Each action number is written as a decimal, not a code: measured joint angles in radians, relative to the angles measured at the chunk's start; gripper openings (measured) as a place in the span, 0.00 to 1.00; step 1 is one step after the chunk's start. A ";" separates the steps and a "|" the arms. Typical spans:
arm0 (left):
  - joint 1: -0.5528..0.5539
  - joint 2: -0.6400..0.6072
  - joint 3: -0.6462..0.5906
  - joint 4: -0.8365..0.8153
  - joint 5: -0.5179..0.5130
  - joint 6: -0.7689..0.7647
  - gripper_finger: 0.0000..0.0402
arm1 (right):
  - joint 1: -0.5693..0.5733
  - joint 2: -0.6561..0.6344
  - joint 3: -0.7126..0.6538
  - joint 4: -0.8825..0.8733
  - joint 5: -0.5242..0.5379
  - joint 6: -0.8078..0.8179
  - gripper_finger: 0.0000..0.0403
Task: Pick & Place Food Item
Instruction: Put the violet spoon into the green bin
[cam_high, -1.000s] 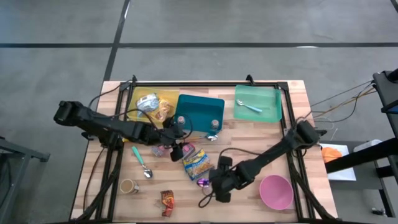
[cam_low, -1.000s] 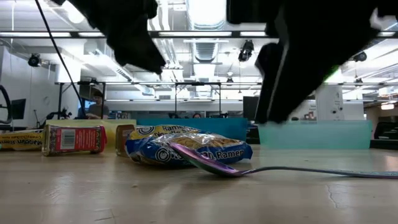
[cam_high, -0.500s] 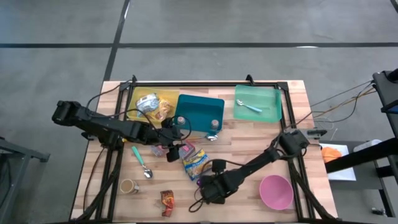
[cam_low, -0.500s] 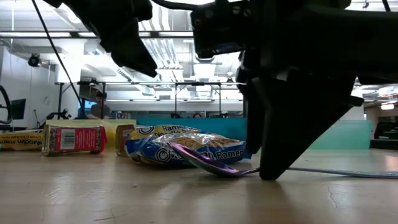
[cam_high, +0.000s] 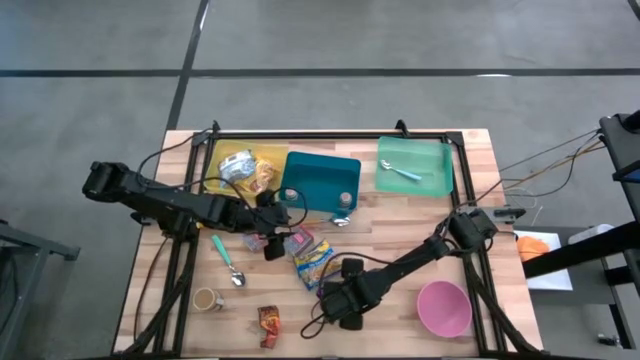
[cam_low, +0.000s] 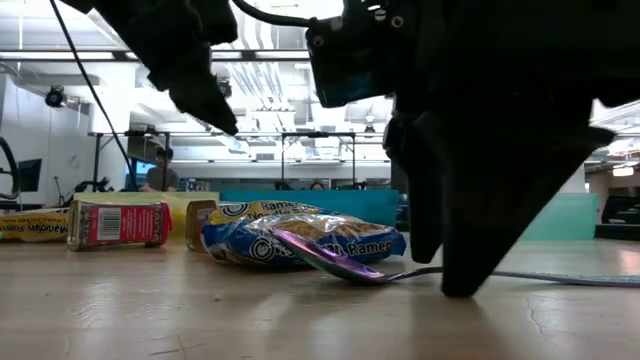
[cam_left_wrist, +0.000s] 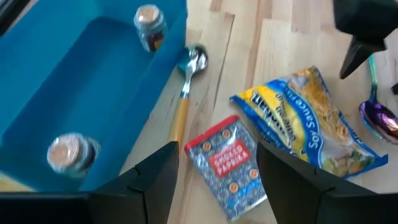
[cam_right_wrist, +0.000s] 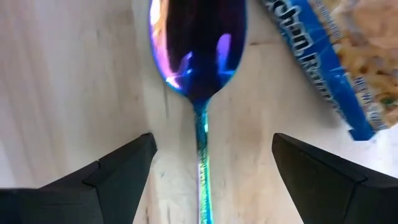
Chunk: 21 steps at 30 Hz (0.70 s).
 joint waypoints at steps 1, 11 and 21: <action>-0.002 -0.001 -0.007 -0.004 0.000 -0.018 0.56 | 0.000 -0.001 0.000 0.000 -0.017 -0.009 0.82; -0.003 -0.002 -0.037 -0.001 0.000 -0.034 0.56 | -0.008 -0.012 -0.003 0.013 -0.099 -0.054 0.82; -0.003 -0.002 -0.037 0.002 0.000 -0.051 0.56 | -0.011 -0.010 -0.007 0.031 -0.071 -0.068 0.58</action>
